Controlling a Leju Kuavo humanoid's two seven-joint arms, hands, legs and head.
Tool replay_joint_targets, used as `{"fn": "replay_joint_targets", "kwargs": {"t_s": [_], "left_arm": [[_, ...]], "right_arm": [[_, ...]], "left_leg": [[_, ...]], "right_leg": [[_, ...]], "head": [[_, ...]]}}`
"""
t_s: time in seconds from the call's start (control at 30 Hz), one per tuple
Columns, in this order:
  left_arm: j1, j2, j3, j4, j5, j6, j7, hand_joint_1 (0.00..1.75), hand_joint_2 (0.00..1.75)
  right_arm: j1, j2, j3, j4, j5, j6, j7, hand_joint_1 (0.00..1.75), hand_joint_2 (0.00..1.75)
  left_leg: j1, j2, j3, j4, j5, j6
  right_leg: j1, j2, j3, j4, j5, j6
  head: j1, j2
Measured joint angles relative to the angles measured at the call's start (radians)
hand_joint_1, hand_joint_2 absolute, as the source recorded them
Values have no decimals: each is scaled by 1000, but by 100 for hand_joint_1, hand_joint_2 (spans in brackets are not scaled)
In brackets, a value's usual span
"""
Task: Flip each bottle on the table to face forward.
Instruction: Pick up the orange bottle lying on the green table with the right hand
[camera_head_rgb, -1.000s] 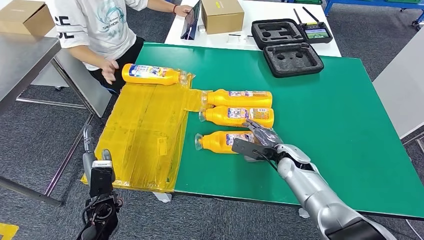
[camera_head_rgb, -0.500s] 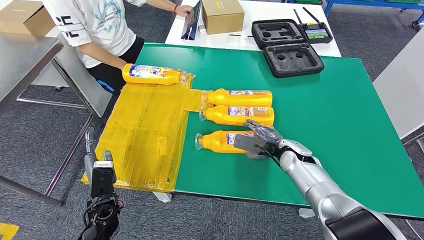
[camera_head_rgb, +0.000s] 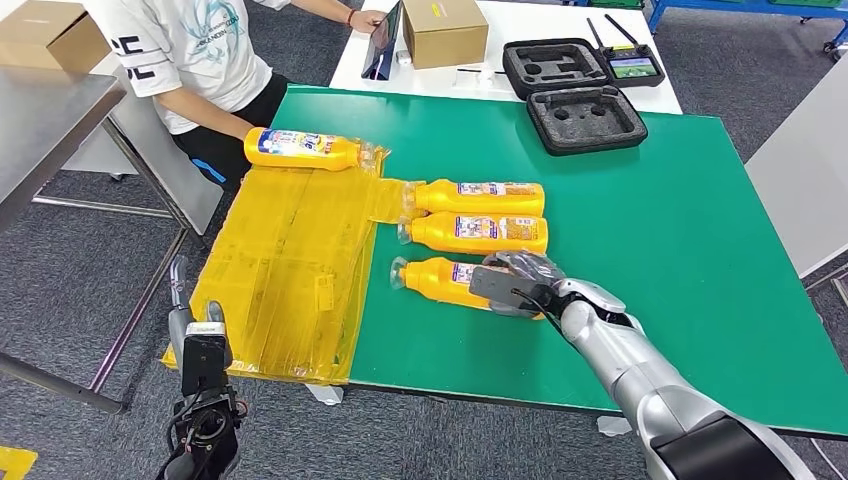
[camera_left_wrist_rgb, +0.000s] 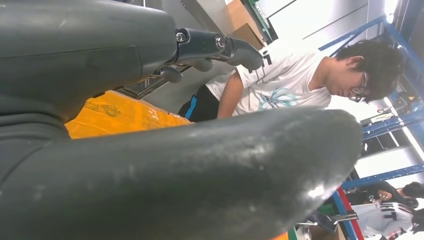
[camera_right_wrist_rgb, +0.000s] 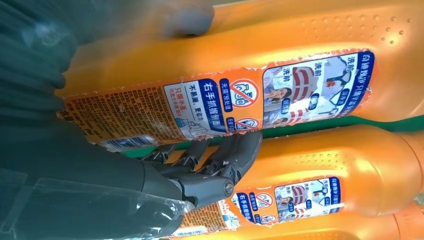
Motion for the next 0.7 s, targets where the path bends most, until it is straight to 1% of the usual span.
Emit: {"fn": "replay_joint_targets", "kwargs": {"t_s": [0.1,0.2,0.3,0.47,0.57,0.7], "left_arm": [[1,0,0,3,1,0,0,0,0],[2,0,0,4,-1,-2,0,0,0],[2,0,-1,4,-7,-6,0,0,0],[2,-1,-6,4,4,-26,0,0,0],[4,-3,-9,-2,42,-56,0,0,0],[20,-11,-12,-35,105,-137,7,0,0]], "right_arm": [[2,1,4,1,-30,0,-25,175,175],[11,2,-1,1,-91,4,-76,175,175],[31,8,-25,-5,-180,13,-143,175,175],[87,22,-94,-56,-356,52,-278,175,175],[117,36,-129,-98,-431,63,-337,175,175],[141,59,-149,-140,-481,62,-364,175,175]], "left_leg": [[0,0,0,0,0,0],[0,0,0,0,0,0],[0,0,0,0,0,0],[0,0,0,0,0,0],[0,0,0,0,0,0],[0,0,0,0,0,0]], "right_leg": [[0,0,0,0,0,0],[0,0,0,0,0,0],[0,0,0,0,0,0],[0,0,0,0,0,0],[0,0,0,0,0,0],[0,0,-1,0,0,0]], "head": [[0,0],[0,0],[0,0],[0,0],[0,0],[0,0]]}}
